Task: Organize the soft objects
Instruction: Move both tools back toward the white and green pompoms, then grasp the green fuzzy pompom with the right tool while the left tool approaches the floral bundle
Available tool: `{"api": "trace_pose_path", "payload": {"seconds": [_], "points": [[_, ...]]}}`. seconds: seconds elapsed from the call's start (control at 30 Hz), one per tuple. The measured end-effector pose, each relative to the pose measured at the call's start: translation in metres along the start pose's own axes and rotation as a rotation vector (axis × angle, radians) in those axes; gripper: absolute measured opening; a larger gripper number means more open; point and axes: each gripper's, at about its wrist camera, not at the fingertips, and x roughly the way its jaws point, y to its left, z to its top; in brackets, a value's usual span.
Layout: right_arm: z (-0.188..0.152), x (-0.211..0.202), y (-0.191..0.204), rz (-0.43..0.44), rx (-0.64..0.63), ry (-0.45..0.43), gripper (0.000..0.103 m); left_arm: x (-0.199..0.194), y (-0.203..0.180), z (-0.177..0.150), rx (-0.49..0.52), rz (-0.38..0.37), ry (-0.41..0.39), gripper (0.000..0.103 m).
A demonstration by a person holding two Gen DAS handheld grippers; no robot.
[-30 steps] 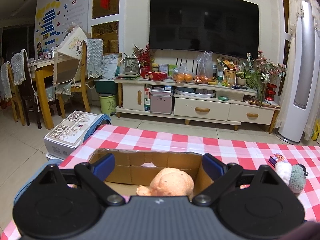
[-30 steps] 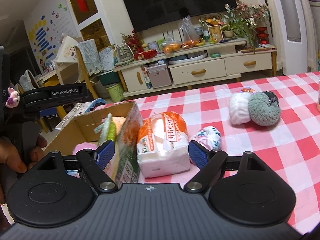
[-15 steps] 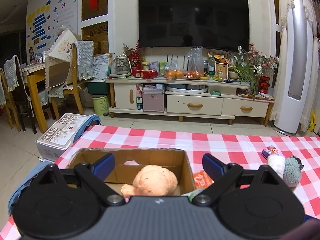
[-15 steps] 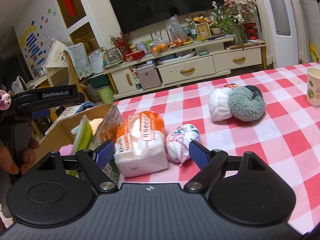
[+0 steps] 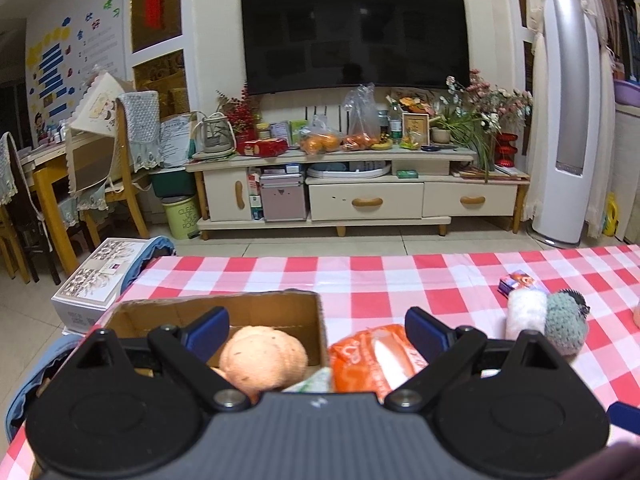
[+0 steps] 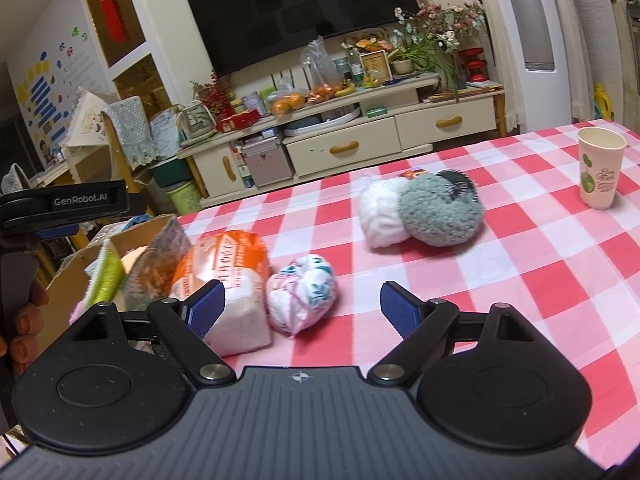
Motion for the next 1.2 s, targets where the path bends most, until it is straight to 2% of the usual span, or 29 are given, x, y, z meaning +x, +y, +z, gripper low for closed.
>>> {"api": "trace_pose_path", "payload": {"seconds": [0.37, 0.7, 1.2], "points": [[-0.001, 0.0, -0.022, -0.066, 0.025, -0.042, 0.103, 0.001, -0.028, -0.004, 0.051, -0.039, 0.004, 0.095], [0.003, 0.023, -0.052, -0.143, 0.022, -0.076, 0.103, 0.001, -0.058, -0.013, 0.121, -0.119, 0.005, 0.095], [0.03, 0.068, -0.09, -0.101, 0.053, -0.07, 0.103, 0.013, -0.12, -0.04, 0.263, -0.266, 0.037, 0.095]]}}
